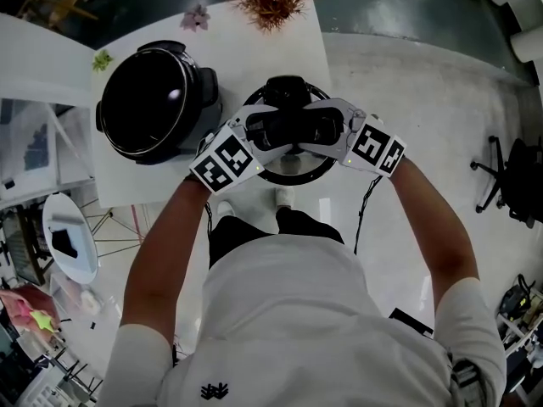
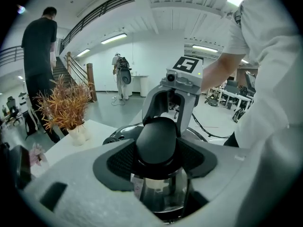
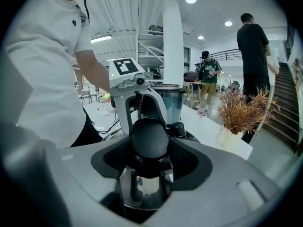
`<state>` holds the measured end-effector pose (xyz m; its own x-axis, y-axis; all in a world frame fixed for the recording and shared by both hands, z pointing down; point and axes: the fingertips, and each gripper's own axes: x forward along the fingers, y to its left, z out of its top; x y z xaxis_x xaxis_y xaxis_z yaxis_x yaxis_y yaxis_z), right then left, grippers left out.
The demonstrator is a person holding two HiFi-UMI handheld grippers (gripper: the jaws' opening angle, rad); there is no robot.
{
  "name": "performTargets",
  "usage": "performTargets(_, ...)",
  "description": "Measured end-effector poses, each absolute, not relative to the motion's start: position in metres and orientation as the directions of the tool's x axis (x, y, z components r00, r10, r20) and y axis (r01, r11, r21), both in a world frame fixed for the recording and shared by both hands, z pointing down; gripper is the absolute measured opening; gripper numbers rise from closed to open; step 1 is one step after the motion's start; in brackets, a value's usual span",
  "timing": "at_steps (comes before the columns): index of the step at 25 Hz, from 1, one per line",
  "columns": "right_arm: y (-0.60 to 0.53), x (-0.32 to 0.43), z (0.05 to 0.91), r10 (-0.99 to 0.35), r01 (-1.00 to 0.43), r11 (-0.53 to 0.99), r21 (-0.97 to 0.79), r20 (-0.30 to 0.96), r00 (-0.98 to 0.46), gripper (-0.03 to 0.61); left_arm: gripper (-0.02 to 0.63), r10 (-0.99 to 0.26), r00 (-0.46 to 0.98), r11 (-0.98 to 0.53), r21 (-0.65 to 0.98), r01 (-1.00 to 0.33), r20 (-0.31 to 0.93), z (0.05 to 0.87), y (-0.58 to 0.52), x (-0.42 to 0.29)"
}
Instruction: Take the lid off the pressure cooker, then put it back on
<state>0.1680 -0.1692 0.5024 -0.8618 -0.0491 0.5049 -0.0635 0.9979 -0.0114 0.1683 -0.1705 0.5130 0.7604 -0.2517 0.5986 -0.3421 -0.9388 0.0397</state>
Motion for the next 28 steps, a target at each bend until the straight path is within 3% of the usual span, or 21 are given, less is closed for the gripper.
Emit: performTargets(28, -0.178, 0.178, 0.567, -0.098, -0.103, 0.994, 0.022, 0.534, -0.839, 0.265, 0.276, -0.24, 0.698, -0.947, -0.005, -0.32, 0.675, 0.58, -0.178, 0.176)
